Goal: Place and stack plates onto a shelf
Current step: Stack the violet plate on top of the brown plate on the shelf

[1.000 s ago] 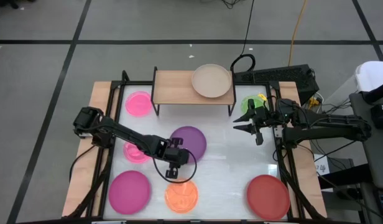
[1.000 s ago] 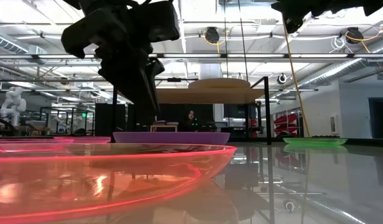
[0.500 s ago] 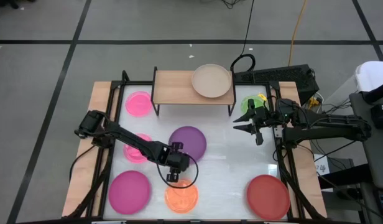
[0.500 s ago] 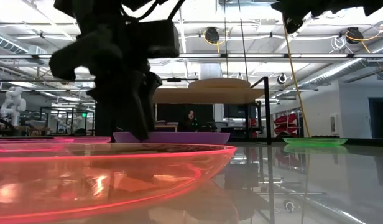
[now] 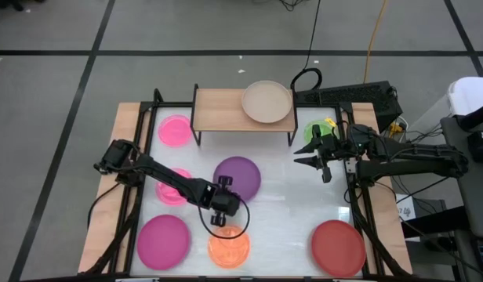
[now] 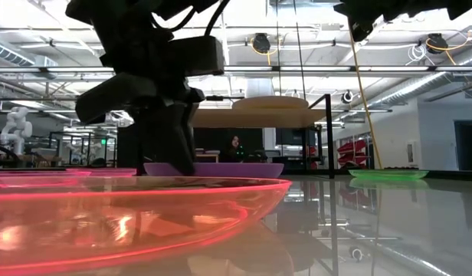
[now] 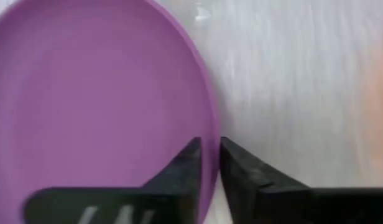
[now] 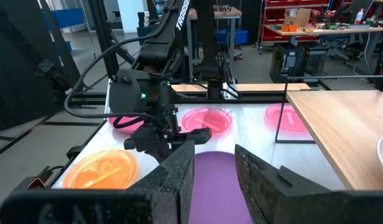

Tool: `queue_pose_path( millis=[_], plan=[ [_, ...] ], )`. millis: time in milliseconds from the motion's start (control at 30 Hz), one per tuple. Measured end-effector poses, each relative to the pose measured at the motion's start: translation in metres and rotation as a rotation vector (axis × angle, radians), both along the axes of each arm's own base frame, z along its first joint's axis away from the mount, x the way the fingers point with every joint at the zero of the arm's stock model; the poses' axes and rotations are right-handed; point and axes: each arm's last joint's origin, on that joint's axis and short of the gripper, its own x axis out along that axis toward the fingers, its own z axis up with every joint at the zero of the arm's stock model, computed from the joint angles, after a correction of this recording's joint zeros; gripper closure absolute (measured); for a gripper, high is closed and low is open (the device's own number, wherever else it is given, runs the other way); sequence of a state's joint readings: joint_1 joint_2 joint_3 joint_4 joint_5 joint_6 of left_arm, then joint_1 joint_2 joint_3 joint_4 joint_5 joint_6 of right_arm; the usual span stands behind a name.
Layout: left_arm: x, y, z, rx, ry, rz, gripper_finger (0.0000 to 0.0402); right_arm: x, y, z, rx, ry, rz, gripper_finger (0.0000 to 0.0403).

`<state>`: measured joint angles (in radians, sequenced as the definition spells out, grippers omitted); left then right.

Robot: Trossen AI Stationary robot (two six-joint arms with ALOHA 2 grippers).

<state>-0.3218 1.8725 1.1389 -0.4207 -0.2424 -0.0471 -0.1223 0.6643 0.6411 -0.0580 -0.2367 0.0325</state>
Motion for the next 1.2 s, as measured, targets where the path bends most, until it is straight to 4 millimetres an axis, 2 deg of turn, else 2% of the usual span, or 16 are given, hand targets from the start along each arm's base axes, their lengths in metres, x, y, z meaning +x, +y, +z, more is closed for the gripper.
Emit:
queue_pose_path(
  millis=[67, 200, 333, 500, 567, 633, 767, 867, 967, 1067, 1200],
  plan=[
    [0.001, -0.001, -0.001, -0.007, -0.004, -0.003, 0.0386, 0.0, 0.0, 0.0, 0.005, 0.001, -0.001, 0.0303],
    [0.008, -0.008, 0.012, 0.021, -0.018, -0.075, 0.0392, 0.0, 0.0, 0.0, 0.005, 0.0, -0.001, 0.0303],
    [0.017, -0.016, 0.055, 0.206, -0.034, -0.142, 0.0392, 0.0, 0.0, 0.003, -0.022, -0.033, 0.0, 0.0303],
    [0.03, -0.001, 0.107, 0.483, -0.028, -0.153, 0.0392, -0.001, 0.0, 0.009, -0.034, -0.088, 0.0, 0.0303],
    [0.036, 0.014, 0.124, 0.522, -0.026, -0.152, 0.0392, -0.002, 0.0, 0.011, -0.039, -0.11, 0.0, 0.0303],
    [0.044, 0.038, 0.139, 0.553, -0.016, -0.145, 0.0392, -0.004, 0.0, 0.012, -0.043, -0.122, 0.0, 0.0303],
    [0.056, 0.099, 0.168, 0.594, -0.029, -0.092, 0.0392, -0.009, 0.001, 0.016, -0.062, -0.15, 0.002, 0.0303],
    [0.059, 0.149, 0.189, 0.483, -0.103, -0.055, 0.0392, -0.012, 0.001, 0.018, -0.065, -0.166, 0.001, 0.0303],
    [0.062, 0.189, 0.21, 0.331, -0.287, -0.058, 0.0392, -0.014, 0.002, 0.019, -0.076, -0.178, 0.001, 0.0303],
    [0.06, 0.212, 0.22, 0.275, -0.394, -0.064, 0.0392, -0.015, 0.002, 0.02, -0.078, -0.183, 0.0, 0.0303],
    [0.061, 0.224, 0.214, 0.243, -0.391, -0.06, 0.0392, -0.015, 0.002, 0.02, -0.078, -0.182, 0.0, 0.0303]
  ],
)
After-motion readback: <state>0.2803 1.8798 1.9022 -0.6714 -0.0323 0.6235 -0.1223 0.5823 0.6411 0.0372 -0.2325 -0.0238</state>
